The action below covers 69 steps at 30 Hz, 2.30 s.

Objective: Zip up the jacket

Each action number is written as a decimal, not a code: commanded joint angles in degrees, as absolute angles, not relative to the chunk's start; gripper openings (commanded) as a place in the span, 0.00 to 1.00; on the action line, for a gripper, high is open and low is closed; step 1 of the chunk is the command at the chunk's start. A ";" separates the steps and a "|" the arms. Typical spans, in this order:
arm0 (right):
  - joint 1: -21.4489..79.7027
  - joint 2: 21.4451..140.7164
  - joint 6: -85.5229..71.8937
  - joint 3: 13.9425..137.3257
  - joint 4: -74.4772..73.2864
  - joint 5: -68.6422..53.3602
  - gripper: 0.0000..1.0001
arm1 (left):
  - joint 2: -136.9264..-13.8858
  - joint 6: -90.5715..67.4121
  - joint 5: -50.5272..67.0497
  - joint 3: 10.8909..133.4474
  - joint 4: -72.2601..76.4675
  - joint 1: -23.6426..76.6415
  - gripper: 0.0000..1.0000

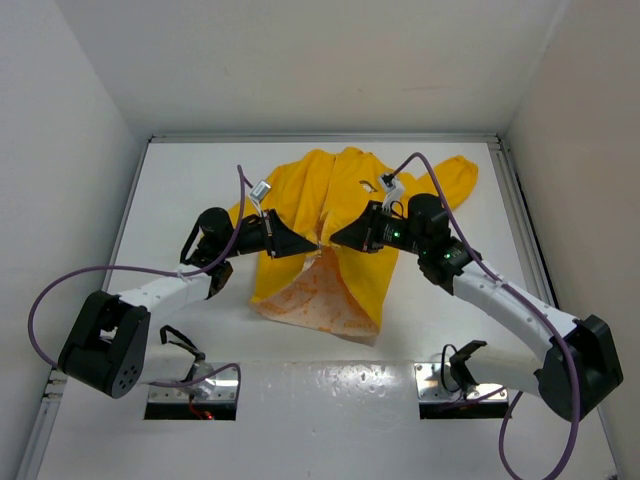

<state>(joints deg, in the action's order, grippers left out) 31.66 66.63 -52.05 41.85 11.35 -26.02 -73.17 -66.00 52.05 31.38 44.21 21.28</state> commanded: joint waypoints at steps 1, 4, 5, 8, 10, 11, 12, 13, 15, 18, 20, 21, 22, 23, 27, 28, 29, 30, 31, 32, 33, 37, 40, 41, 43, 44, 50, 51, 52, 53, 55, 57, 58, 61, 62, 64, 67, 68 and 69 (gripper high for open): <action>32.08 66.36 -51.77 44.21 12.48 -26.98 0.00 | -71.98 -65.04 51.77 31.64 46.32 20.65 0.00; 32.61 66.36 -50.54 44.47 10.55 -26.90 0.00 | -71.98 -65.04 51.77 32.16 46.32 20.65 0.00; 32.61 66.44 -50.54 44.21 10.29 -26.89 0.00 | -71.98 -65.04 51.77 32.17 46.32 20.65 0.00; 32.61 66.45 -50.27 44.12 10.28 -26.10 0.00 | -71.98 -65.04 52.29 32.17 46.93 20.65 0.00; 32.78 66.62 -50.45 44.38 10.46 -25.75 0.00 | -71.98 -65.04 52.29 32.17 46.93 20.65 0.00; 32.52 66.71 -50.62 44.47 10.72 -25.84 0.00 | -71.98 -65.04 52.29 32.17 46.93 20.65 0.00; 32.61 66.97 -50.71 44.73 10.90 -25.67 0.00 | -71.98 -65.04 52.29 32.17 46.93 20.65 0.00; 32.26 67.15 -50.54 45.08 11.25 -25.58 0.00 | -71.98 -65.04 52.29 32.17 46.93 20.65 0.00; 31.03 67.93 -50.97 46.22 12.04 -25.49 0.00 | -71.98 -65.04 52.29 31.64 46.93 20.65 0.00; 30.41 68.20 -51.33 47.45 12.39 -26.01 0.00 | -71.98 -65.04 52.29 31.64 46.93 20.65 0.00; 30.50 68.47 -51.41 47.55 12.30 -26.10 0.00 | -71.98 -65.04 52.29 31.64 46.93 20.65 0.00; 30.41 68.47 -51.42 47.72 12.22 -26.19 0.00 | -71.98 -65.04 52.29 31.64 46.93 20.65 0.00; 30.50 68.47 -51.42 47.72 12.22 -26.28 0.00 | -71.98 -65.04 52.29 31.64 46.93 20.65 0.00; 30.32 68.55 -51.50 47.64 12.04 -26.28 0.00 | -71.98 -65.04 52.29 31.64 47.54 20.65 0.00; 30.50 68.47 -51.24 47.11 11.16 -26.54 0.00 | -71.98 -65.04 52.82 32.17 47.55 20.65 0.00; 30.67 68.29 -51.15 46.94 10.81 -26.72 0.00 | -71.98 -65.04 52.82 32.17 47.55 20.13 0.00; 30.67 68.29 -51.07 46.85 10.38 -26.63 0.00 | -71.98 -65.04 52.82 32.17 47.55 20.13 0.00; 30.85 68.29 -50.72 46.67 10.28 -26.54 0.00 | -71.98 -65.56 52.82 32.17 47.55 20.13 0.00; 30.59 68.29 -50.63 46.23 10.37 -26.54 0.00 | -71.98 -65.57 52.82 32.17 48.07 20.13 0.00; 30.67 68.29 -50.54 46.23 10.28 -26.46 0.00 | -71.98 -66.18 52.82 32.17 48.08 20.13 0.00; 30.76 68.20 -50.54 46.06 10.37 -26.46 0.00 | -71.98 -66.18 52.82 32.17 48.60 20.13 0.00; 30.94 68.47 -50.45 46.14 10.37 -26.54 0.00 | -71.98 -66.18 52.82 32.17 48.60 20.13 0.00; 31.20 68.64 -49.84 46.41 10.11 -26.63 0.00 | -71.98 -66.71 52.82 32.17 49.21 19.60 0.00; 31.20 68.47 -49.75 46.23 10.02 -26.80 0.00 | -71.98 -66.71 52.82 32.69 49.22 19.60 0.00; 31.20 68.38 -49.57 45.97 9.58 -26.81 0.00 | -72.50 -67.32 52.82 32.70 49.22 19.60 0.00; 31.20 68.38 -49.66 45.97 9.67 -26.81 0.00 | -72.51 -67.32 52.82 32.70 49.83 19.60 0.00; 31.55 68.47 -49.48 45.88 9.58 -26.46 0.00 | -72.51 -67.32 52.82 33.22 50.36 19.60 0.00; 31.64 68.47 -49.31 45.97 9.67 -26.54 0.00 | -72.51 -67.32 52.82 33.22 50.36 19.60 0.00; 31.55 68.55 -49.39 45.88 9.67 -26.46 0.00 | -72.51 -67.32 52.82 33.22 50.36 19.60 0.00; 31.38 68.55 -49.48 45.88 9.67 -26.46 0.00 | -72.51 -67.32 52.82 33.22 50.36 19.60 0.00; 31.55 68.47 -49.48 45.97 9.67 -26.54 0.00 | -72.51 -67.32 52.82 33.22 50.36 20.12 0.00; 31.73 68.55 -49.22 46.05 9.76 -26.63 0.00 | -72.51 -67.32 52.82 33.22 50.36 20.13 0.00; 31.82 68.64 -49.22 46.05 9.67 -26.72 0.00 | -72.51 -67.32 52.82 33.22 50.36 20.13 0.00; 32.17 68.64 -48.61 46.14 9.23 -26.72 0.00 | -72.51 -67.32 52.82 33.22 50.36 20.13 0.00; 32.43 68.64 -48.43 46.32 9.05 -26.72 0.00 | -72.51 -67.32 52.82 33.22 50.36 20.13 0.00; 32.78 68.64 -47.82 46.32 8.44 -26.81 0.00 | -72.51 -66.80 52.82 33.75 49.67 20.13 0.00; 33.48 68.91 -46.77 46.49 7.83 -26.72 0.00 | -72.51 -66.80 52.82 34.27 49.66 20.13 0.00; 33.49 68.82 -46.32 46.58 7.56 -26.81 0.00 | -72.51 -66.80 52.82 34.28 49.66 20.13 0.00; 33.83 68.82 -45.97 46.93 6.95 -26.72 0.00 | -72.51 -66.27 52.82 34.28 49.66 20.13 0.00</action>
<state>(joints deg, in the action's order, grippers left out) 32.75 68.58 -47.88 44.82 6.42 -25.91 -73.17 -66.89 52.27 31.83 46.70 20.23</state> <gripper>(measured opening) 0.009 0.010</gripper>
